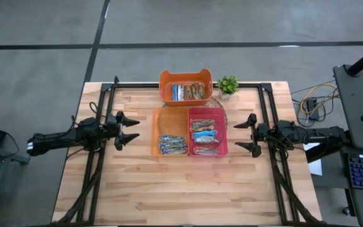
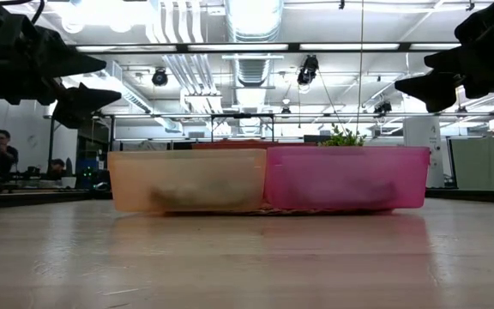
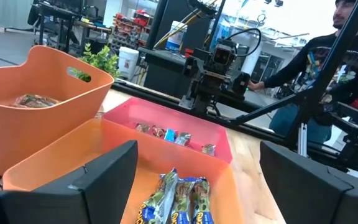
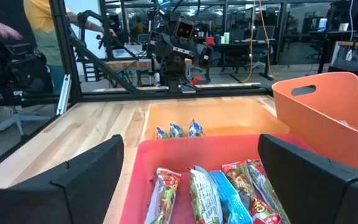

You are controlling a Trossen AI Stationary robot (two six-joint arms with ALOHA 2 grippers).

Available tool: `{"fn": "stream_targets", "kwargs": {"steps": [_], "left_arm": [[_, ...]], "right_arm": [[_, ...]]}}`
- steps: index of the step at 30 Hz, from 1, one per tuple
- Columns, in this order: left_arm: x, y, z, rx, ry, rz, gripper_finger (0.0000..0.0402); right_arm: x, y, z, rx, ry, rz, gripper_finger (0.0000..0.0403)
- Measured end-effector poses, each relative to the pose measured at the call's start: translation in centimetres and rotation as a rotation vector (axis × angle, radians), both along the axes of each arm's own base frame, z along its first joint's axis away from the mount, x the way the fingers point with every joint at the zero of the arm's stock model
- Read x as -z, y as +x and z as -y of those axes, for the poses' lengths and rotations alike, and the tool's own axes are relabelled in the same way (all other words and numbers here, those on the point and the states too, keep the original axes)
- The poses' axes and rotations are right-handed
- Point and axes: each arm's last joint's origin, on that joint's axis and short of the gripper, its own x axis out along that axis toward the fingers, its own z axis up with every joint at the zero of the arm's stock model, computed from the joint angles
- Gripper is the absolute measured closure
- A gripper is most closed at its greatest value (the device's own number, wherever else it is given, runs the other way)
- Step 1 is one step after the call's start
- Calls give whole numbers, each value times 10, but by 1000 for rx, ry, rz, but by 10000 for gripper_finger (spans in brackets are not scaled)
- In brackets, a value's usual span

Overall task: Pick and place Granola Bars by type
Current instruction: Return to Home Position

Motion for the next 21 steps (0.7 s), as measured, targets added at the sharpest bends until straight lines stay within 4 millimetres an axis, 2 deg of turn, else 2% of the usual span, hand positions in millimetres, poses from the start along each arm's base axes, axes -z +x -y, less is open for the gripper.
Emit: {"fn": "stream_targets", "kwargs": {"steps": [21], "left_arm": [[1, 0, 0, 2, -15, -4, 85]], "right_arm": [[0, 0, 0, 0, -1, 0, 44]]}}
